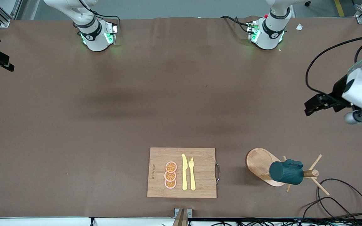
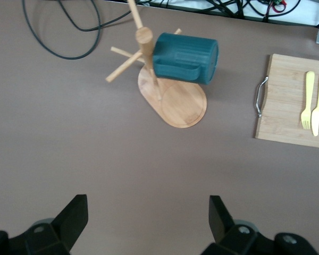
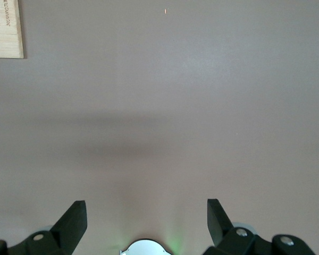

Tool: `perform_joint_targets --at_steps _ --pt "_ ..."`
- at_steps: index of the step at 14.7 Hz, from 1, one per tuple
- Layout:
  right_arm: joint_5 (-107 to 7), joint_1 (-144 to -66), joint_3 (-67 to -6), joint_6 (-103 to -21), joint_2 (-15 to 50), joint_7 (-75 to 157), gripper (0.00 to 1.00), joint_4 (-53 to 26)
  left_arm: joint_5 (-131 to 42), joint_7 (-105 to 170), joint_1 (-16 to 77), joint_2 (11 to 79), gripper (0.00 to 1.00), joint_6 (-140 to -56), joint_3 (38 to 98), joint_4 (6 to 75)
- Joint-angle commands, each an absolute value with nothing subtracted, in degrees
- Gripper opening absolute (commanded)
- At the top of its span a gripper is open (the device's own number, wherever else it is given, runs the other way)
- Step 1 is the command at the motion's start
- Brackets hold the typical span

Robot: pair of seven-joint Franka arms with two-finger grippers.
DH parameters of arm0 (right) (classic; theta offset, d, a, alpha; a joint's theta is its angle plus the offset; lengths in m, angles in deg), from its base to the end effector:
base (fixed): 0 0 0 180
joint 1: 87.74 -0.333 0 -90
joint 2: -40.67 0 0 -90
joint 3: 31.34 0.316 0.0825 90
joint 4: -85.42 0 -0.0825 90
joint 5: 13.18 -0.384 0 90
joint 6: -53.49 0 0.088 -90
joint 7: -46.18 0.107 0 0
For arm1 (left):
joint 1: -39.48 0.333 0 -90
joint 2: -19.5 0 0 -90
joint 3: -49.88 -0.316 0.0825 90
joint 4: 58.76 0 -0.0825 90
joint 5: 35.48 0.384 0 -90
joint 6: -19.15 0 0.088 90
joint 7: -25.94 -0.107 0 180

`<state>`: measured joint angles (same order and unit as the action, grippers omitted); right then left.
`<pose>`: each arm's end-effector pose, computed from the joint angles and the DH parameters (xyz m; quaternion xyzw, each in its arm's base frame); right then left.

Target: Pass cup and hang on rack

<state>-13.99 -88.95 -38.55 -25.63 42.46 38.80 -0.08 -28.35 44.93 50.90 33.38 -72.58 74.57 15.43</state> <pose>0.5216 -0.0544 0.6617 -0.9991 -0.0132 0.0388 0.0136 0.6195 -0.0953 0.6257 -0.9973 -0.0583 -0.0441 0.0001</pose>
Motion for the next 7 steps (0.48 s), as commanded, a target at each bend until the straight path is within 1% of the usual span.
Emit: perform_joint_targets --at_steps 1,2,3,6,7 --pt "-13.5 -88.9 -38.3 -26.0 43.9 38.3 1.00 -1.7 -28.3 43.4 51.5 31.5 1.00 -69.3 75.9 16.6" --pt "-13.5 -88.9 -38.4 -26.0 43.9 38.3 1.00 -1.7 -28.8 41.3 50.7 30.1 1.00 -68.7 74.9 16.7" --pt "-13.5 -88.9 -38.3 -26.0 43.9 38.3 1.00 -1.7 -29.4 39.5 48.5 27.9 1.00 -68.7 72.2 18.3" --pt "-13.5 -88.9 -38.3 -26.0 43.9 38.3 1.00 -1.7 -34.8 38.5 39.2 22.4 1.00 -68.9 59.9 24.5" --pt "-13.5 -88.9 -38.3 -26.0 43.9 38.3 1.00 -1.7 -35.4 37.5 37.4 20.5 1.00 -68.9 56.9 26.5"
